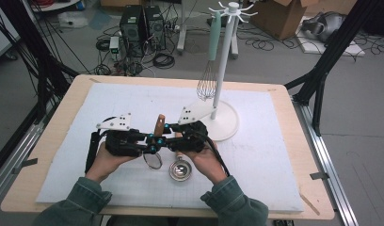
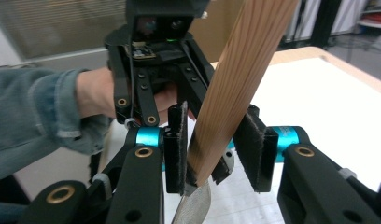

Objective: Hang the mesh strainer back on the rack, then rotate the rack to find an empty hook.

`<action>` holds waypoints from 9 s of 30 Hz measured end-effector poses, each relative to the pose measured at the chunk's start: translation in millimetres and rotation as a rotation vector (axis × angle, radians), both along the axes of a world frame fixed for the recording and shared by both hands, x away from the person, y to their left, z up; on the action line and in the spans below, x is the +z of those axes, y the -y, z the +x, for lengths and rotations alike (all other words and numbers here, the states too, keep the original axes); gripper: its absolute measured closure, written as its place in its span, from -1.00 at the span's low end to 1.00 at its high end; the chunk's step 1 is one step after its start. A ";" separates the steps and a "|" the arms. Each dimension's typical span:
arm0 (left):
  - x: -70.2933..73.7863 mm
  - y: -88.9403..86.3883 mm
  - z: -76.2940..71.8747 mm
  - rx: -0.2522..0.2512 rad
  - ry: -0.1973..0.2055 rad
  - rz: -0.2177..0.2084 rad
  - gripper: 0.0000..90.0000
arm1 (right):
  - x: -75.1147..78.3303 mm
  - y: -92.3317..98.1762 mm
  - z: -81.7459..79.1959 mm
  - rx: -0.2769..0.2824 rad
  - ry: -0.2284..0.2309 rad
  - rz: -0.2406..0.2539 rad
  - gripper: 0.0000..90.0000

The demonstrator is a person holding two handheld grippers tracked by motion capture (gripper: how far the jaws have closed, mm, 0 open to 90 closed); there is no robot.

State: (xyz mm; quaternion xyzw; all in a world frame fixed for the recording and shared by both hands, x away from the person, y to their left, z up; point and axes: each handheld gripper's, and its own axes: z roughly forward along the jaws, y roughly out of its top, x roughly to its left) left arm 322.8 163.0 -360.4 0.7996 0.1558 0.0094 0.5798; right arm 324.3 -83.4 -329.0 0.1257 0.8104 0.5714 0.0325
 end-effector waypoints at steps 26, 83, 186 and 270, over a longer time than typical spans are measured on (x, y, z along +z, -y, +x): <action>4.7 0.4 -6.1 0.097 0.036 0.012 0.30 | -2.2 9.8 10.4 -0.028 -0.057 0.094 0.61; -4.8 -62.3 -14.4 0.277 0.045 0.105 -0.49 | 107.0 140.2 54.2 -0.117 -0.024 0.028 0.61; -2.9 -83.7 -12.6 0.376 0.060 0.106 -0.90 | 167.9 185.5 100.1 -0.263 -0.020 0.038 0.93; 6.4 -82.4 -19.6 0.357 0.077 0.107 -0.90 | 221.8 146.0 86.6 -0.365 0.127 0.074 0.99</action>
